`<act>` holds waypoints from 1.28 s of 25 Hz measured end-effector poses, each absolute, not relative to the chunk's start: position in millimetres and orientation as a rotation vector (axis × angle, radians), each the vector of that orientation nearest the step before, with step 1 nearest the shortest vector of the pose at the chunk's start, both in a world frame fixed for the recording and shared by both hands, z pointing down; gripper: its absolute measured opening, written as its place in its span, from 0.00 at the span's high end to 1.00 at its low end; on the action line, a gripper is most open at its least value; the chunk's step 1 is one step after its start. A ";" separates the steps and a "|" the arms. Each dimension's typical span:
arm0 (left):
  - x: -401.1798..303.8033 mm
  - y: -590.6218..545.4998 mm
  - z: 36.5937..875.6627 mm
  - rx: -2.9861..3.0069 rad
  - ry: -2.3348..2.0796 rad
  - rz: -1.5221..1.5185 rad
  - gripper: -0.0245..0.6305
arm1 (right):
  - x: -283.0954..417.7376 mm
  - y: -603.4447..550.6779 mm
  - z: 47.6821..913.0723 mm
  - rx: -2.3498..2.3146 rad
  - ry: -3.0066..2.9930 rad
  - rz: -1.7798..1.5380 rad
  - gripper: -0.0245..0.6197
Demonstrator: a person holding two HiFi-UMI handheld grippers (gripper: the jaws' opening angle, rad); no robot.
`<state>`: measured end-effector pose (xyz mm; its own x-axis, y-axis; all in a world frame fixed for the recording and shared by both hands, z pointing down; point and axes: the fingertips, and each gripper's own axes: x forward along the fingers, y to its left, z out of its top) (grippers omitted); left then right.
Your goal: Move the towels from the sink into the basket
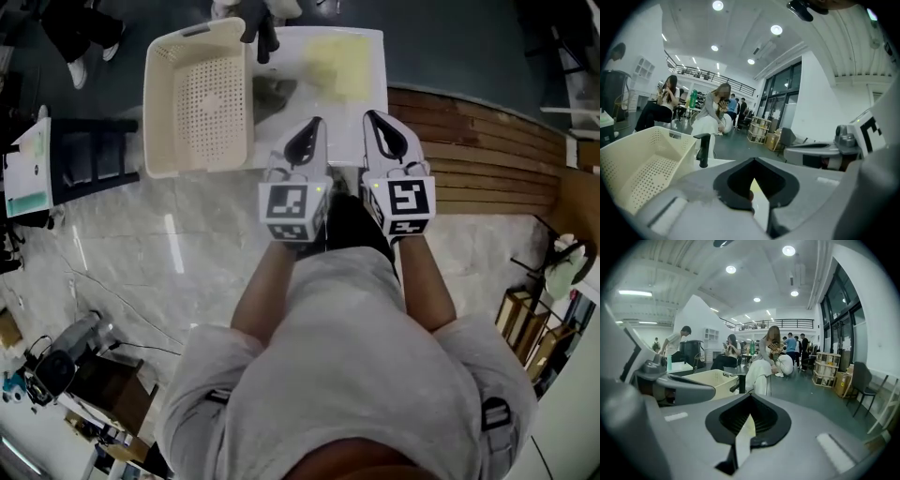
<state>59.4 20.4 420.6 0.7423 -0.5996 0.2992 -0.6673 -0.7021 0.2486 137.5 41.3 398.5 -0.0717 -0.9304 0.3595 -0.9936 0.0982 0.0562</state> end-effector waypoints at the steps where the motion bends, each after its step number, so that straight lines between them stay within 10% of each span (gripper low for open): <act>1: 63.7 17.1 424.5 2.603 -0.961 0.288 0.93 | 141.3 37.7 401.5 1.907 -2.066 0.304 0.95; 32: 144.3 -100.1 515.8 2.441 -0.973 0.486 0.93 | 216.4 -99.2 499.2 1.710 -2.051 0.547 0.95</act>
<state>144.3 -100.1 515.8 0.6867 -0.5469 0.4788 -0.7113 -0.6412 0.2878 216.4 -99.2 499.2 -0.1610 -0.8227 0.5453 -0.9849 0.1692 -0.0354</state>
